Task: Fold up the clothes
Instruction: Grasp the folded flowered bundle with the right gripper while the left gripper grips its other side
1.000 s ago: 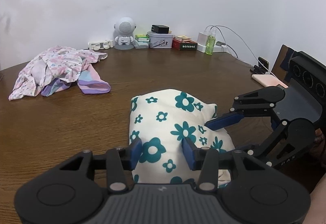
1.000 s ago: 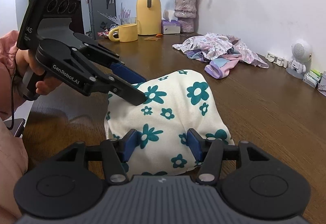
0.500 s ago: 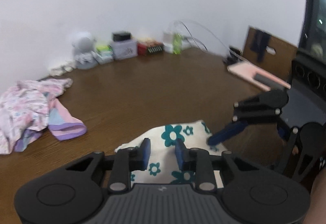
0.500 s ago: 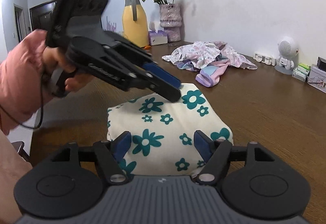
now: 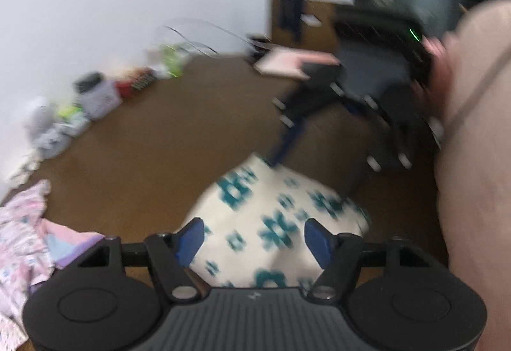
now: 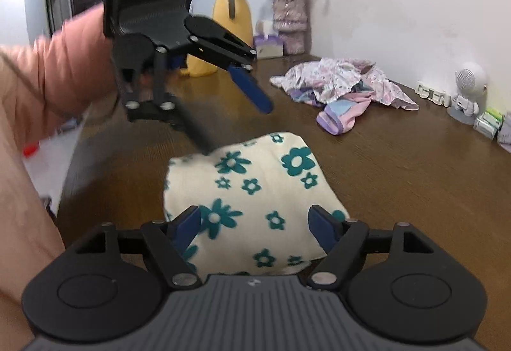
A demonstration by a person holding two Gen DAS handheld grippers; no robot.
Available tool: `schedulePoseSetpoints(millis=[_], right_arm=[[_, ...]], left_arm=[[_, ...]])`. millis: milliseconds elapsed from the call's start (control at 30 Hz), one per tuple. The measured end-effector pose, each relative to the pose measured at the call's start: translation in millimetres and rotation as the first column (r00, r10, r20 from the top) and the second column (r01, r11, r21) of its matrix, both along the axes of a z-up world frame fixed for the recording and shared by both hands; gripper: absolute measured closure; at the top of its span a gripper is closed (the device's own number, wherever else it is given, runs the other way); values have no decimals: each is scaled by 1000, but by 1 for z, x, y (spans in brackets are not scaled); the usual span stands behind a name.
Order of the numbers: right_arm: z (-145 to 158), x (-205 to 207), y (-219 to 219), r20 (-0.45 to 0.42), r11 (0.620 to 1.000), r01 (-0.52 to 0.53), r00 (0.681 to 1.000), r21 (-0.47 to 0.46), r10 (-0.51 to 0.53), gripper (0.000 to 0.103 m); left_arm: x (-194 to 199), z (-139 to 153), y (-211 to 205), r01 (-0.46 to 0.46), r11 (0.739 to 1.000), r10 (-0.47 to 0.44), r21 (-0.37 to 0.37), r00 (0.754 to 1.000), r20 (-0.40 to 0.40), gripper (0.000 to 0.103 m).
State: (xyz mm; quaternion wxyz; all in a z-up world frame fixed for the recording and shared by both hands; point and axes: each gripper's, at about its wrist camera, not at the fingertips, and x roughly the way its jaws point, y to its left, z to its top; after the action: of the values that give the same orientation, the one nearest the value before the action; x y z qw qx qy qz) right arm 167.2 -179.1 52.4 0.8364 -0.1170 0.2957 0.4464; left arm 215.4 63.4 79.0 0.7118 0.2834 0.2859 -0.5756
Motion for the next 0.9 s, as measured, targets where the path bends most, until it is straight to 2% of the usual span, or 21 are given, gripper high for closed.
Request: schedulePoseSetpoints(millis=[67,133,267,433,667,767,900], right_arm=[[0,3,4,-11,1000,-26,1000,-14,26,25],[-1,4,6,-19,999,-42,999,-21,41,21],[-3,8,8,-40,999,-44,998,-25,43,18],[-15,9,19,-45,994,-67,997,-86,63,13],[-21,19,26,-45,974,-161,987,-159,156,12],[-19,32,30,-49,948,-253,967,-193,248,12],[-16,50,35,-71,895,-386,922,-224,380,12]], left_arm=[[-3,-8,-3,60,998,-60,31,998,16,41],[-4,-9,-5,104,994,-104,21,994,37,40],[3,-12,-9,176,984,-177,32,984,31,36],[15,-17,-10,191,981,-191,21,982,-10,26],[5,-24,-3,123,992,-123,-13,992,-11,22],[-6,-26,0,43,999,-44,-26,999,-14,21],[-28,-30,3,-88,995,87,-43,996,-16,13]])
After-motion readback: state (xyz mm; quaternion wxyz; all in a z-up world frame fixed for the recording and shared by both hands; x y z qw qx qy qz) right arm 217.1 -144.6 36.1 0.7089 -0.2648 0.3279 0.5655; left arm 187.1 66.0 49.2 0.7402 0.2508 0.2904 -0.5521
